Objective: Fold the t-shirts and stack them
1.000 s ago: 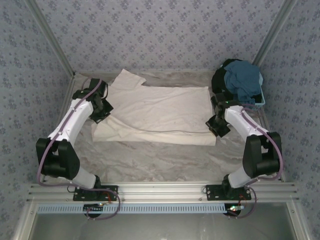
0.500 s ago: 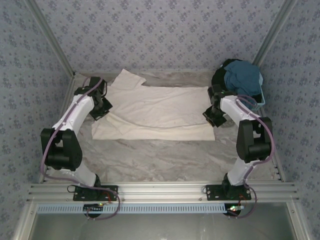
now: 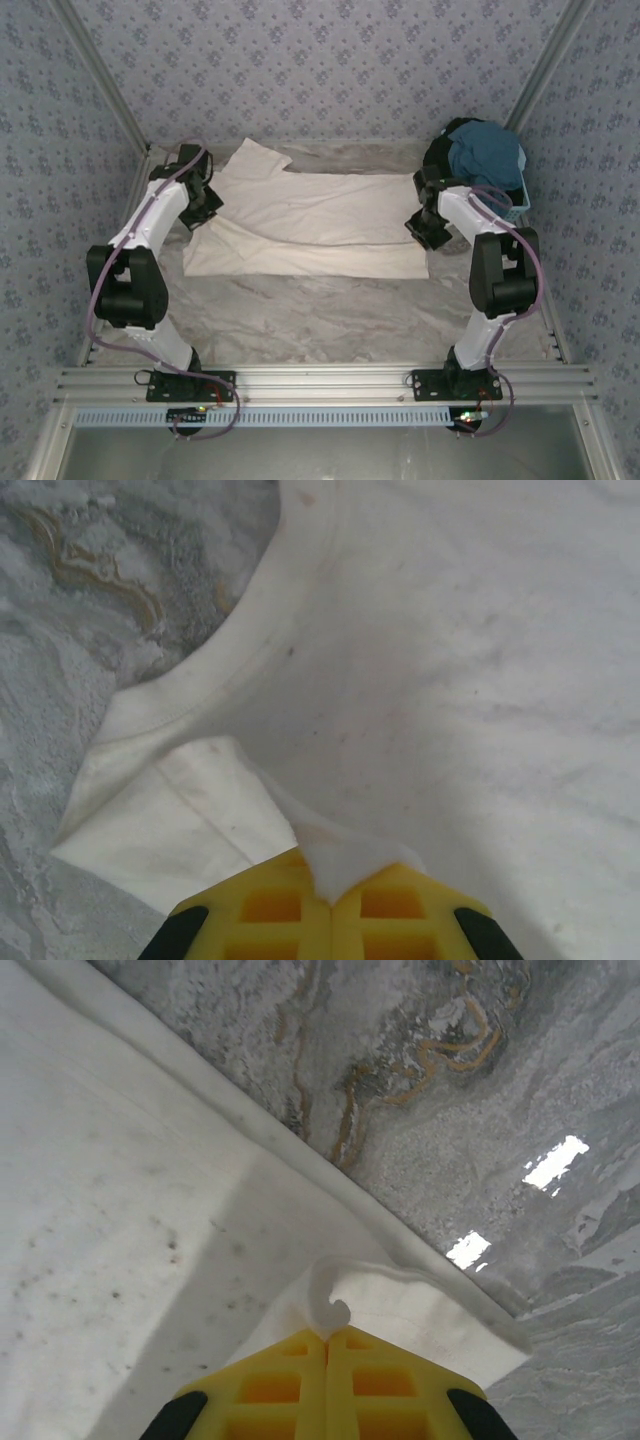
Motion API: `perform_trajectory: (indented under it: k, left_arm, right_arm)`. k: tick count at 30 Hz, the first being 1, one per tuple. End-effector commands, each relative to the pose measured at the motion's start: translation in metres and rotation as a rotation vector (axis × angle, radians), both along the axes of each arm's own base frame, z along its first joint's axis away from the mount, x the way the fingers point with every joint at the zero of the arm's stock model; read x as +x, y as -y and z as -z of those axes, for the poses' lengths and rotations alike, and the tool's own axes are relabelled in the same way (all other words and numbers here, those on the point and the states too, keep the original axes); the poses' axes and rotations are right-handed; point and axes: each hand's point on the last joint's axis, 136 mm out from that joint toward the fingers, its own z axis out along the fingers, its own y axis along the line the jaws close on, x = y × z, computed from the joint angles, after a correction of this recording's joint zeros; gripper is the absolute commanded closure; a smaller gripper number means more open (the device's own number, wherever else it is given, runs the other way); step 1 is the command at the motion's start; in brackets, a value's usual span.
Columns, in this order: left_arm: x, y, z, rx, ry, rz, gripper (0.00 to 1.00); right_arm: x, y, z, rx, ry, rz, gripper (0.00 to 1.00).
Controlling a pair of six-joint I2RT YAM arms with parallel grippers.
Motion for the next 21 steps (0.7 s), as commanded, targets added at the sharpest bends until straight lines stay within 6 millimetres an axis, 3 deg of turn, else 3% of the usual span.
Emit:
perform_trajectory:
  k: [1,14,15,19,21]
  left_arm:
    - [0.006,-0.011,-0.013,0.044,0.015,-0.004,1.0]
    - [0.042,0.005,0.026,-0.047,-0.055,0.086,1.0]
    - [0.042,0.004,0.027,-0.053,-0.061,0.092,0.94]
    - [0.03,-0.004,0.015,-0.036,-0.071,0.089,0.56]
    - [0.013,-0.009,0.012,-0.029,-0.091,0.08,0.48]
  right_arm:
    - [0.003,0.01,-0.004,-0.042,-0.014,0.002,1.0]
    - [0.034,0.006,0.015,-0.027,-0.02,-0.054,1.0]
    - [0.037,0.007,0.014,-0.027,-0.019,-0.068,0.99]
    - [0.04,0.014,-0.005,-0.043,0.015,-0.112,0.55]
    - [0.036,0.018,-0.02,-0.061,0.038,-0.132,0.43]
